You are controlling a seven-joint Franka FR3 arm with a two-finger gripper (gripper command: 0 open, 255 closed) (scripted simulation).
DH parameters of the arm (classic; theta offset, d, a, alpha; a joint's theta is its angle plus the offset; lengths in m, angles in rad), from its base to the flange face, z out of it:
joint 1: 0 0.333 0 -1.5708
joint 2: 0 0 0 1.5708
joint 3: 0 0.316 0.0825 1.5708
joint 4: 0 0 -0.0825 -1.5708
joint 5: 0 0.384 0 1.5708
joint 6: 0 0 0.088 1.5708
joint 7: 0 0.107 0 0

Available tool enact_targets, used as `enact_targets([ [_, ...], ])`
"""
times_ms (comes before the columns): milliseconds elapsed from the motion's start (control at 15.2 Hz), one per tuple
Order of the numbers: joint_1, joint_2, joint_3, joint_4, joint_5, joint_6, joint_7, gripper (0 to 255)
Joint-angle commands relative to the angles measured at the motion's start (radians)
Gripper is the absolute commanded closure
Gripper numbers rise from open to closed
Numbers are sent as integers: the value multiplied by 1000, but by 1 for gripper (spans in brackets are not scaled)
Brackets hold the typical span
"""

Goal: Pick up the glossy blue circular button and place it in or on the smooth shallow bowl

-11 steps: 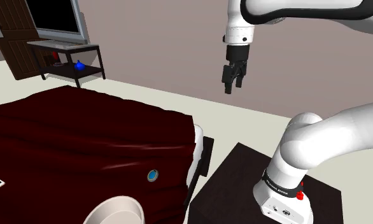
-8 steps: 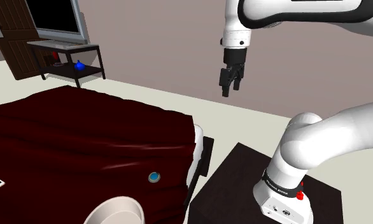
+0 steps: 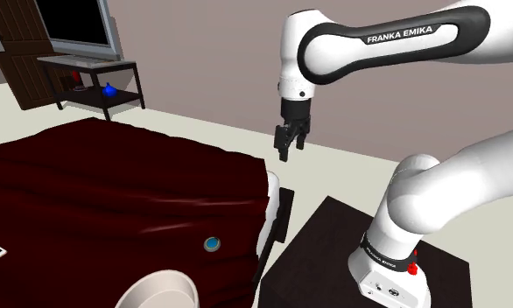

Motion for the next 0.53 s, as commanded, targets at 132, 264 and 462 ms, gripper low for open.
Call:
enact_targets([
  [132,25,92,60,-35,38,147,45,0],
  [264,36,147,91,-44,53,218,68,0],
  [462,49,240,138,-45,67,326,105,0],
])
